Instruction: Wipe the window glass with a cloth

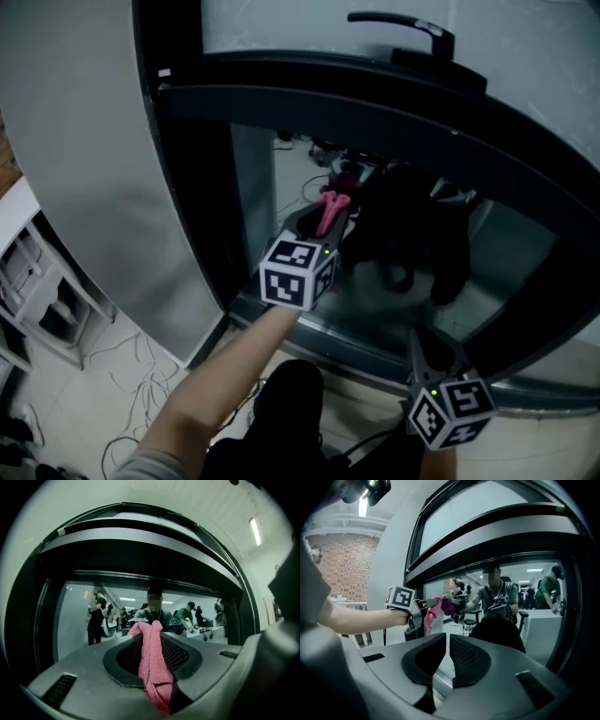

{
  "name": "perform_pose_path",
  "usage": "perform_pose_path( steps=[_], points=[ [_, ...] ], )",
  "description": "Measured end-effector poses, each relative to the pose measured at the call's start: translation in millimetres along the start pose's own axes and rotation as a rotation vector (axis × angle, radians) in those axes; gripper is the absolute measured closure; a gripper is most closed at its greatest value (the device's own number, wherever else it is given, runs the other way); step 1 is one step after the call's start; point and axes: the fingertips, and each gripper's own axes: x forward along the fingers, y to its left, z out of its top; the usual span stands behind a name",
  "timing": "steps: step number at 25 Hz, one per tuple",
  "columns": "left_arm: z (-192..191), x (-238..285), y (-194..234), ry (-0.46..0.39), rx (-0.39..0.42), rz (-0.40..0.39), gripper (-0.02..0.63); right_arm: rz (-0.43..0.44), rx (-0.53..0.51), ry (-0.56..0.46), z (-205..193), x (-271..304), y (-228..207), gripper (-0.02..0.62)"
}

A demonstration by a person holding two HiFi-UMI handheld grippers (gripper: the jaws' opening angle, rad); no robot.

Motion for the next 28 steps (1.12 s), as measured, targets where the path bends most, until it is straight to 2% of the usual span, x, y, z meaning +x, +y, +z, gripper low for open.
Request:
perform_pose_path(
  steps=[21,28],
  points=[
    [-10.4,30.8,-134.2,0.004,-0.025,-0.139,0.506,-0.192,0.058,-0.015,-24.4,-92.9,-95.0,0.571],
    [-12.6,41.0,-188.6,0.007,-0.033,-0.218,0.506,-0.256,0.074,-0.012,-34.3,-127.2,-119.7,0.571]
  ],
)
